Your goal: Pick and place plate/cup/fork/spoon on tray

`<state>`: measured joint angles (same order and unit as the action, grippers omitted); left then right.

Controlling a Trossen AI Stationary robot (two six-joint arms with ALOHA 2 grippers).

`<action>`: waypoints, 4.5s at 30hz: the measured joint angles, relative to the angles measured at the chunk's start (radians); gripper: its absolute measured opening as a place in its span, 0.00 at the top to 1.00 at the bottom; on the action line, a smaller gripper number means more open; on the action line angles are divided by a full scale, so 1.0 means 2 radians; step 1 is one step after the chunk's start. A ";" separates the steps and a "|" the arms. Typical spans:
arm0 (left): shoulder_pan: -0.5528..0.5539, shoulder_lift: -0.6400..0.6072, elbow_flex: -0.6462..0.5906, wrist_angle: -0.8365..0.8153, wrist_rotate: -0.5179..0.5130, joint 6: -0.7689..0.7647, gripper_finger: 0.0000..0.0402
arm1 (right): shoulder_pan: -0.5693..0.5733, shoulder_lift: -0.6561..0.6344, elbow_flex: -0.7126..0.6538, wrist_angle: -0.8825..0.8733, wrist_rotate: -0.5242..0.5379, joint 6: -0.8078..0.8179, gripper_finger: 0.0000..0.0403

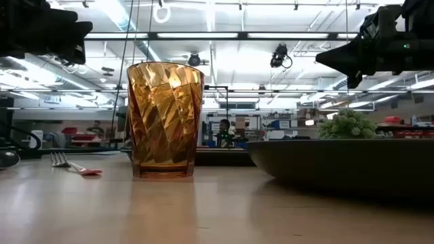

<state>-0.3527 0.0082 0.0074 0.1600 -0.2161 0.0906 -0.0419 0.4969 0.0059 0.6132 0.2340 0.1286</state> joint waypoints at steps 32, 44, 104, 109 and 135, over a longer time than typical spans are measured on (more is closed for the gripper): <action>0.000 0.000 0.000 0.000 0.000 0.000 0.65 | 0.000 0.000 0.000 0.000 0.000 0.000 0.95; 0.000 0.000 0.000 0.000 0.000 0.000 0.65 | 0.000 0.000 0.000 0.000 0.000 0.000 0.95; 0.053 0.128 0.000 0.202 0.014 -0.004 0.65 | -0.001 0.001 0.109 -0.062 0.044 -0.061 0.98; 0.059 0.225 0.016 0.234 -0.009 -0.027 0.65 | 0.004 0.001 0.177 -0.154 0.024 -0.066 0.95; 0.074 0.554 0.306 -0.089 -0.012 -0.349 0.65 | 0.043 0.106 0.201 -0.267 0.066 0.000 0.96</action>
<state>-0.2039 1.1163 0.6203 -0.0185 -0.2393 -0.6083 0.0449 0.7088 0.4080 0.0794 0.3666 0.1280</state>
